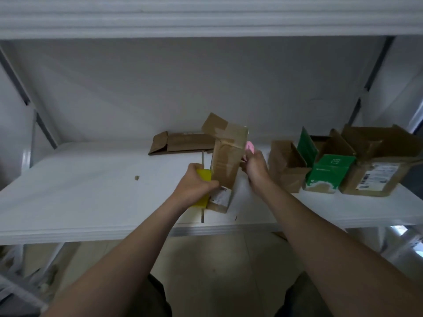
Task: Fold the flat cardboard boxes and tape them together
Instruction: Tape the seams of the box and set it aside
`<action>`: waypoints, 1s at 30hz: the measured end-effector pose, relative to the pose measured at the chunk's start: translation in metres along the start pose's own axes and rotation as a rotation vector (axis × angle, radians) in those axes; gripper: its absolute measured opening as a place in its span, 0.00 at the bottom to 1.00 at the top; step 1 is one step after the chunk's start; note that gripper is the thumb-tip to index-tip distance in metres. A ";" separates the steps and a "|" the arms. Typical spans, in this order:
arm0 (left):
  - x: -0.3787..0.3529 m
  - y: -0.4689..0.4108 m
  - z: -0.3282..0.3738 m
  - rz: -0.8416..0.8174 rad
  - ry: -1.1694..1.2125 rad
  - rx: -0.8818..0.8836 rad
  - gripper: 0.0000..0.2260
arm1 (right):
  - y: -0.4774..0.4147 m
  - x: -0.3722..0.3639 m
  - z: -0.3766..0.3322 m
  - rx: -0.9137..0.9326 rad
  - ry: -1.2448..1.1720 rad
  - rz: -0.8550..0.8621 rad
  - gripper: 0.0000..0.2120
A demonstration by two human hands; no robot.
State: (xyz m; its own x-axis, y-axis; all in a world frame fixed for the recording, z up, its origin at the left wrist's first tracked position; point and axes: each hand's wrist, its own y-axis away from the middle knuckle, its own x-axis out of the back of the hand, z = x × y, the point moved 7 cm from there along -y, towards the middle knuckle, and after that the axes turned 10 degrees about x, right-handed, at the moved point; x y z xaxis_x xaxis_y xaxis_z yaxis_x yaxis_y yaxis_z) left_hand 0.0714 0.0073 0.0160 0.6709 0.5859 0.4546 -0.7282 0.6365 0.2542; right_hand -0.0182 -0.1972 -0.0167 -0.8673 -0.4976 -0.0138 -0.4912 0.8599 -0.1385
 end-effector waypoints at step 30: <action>-0.001 -0.009 -0.010 0.061 -0.141 0.177 0.32 | 0.090 -0.003 -0.025 0.169 0.520 -0.257 0.15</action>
State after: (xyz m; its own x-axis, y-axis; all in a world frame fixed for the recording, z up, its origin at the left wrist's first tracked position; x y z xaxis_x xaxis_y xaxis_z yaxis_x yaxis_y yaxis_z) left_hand 0.0790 0.0054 0.0050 0.6079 0.5363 0.5855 -0.7881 0.4974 0.3627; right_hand -0.0620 -0.1156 -0.0041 -0.6695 -0.5298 0.5207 -0.7074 0.6686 -0.2292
